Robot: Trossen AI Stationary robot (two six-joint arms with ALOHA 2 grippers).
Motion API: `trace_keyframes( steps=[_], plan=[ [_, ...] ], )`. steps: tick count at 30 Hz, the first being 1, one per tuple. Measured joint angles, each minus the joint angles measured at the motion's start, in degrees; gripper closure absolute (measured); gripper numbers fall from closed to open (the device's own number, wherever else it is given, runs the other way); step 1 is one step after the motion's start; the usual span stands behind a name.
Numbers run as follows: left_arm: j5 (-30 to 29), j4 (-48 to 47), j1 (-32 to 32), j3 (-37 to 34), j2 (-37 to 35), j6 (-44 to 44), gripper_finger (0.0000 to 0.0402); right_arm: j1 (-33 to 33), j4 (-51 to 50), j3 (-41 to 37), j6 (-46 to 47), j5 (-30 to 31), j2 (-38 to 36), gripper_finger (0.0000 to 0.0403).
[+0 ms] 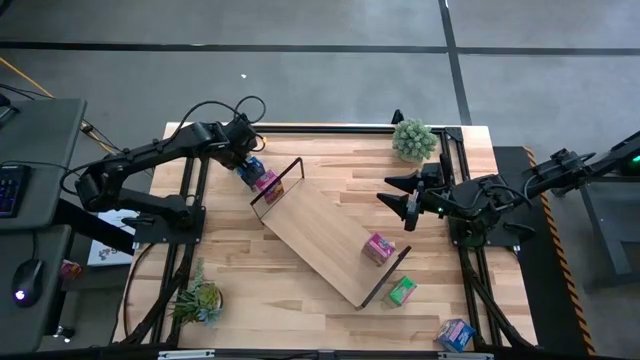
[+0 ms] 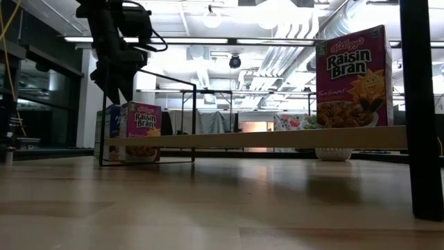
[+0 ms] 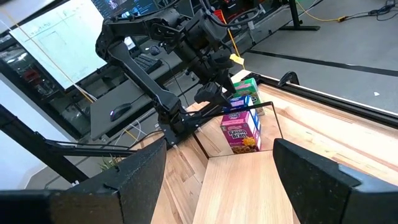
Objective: Stack cereal on shelf
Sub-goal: Put the left blue cereal box on the shelf
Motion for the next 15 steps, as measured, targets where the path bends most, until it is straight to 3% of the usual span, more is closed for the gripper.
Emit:
trace_keyframes(
  steps=[15],
  plan=[
    [-0.02, 0.95, 0.00, -0.07, 4.71, 0.41, 0.0078, 0.00, 0.00, 0.00, -0.15, 0.02, 0.00, 0.0114]
  ],
)
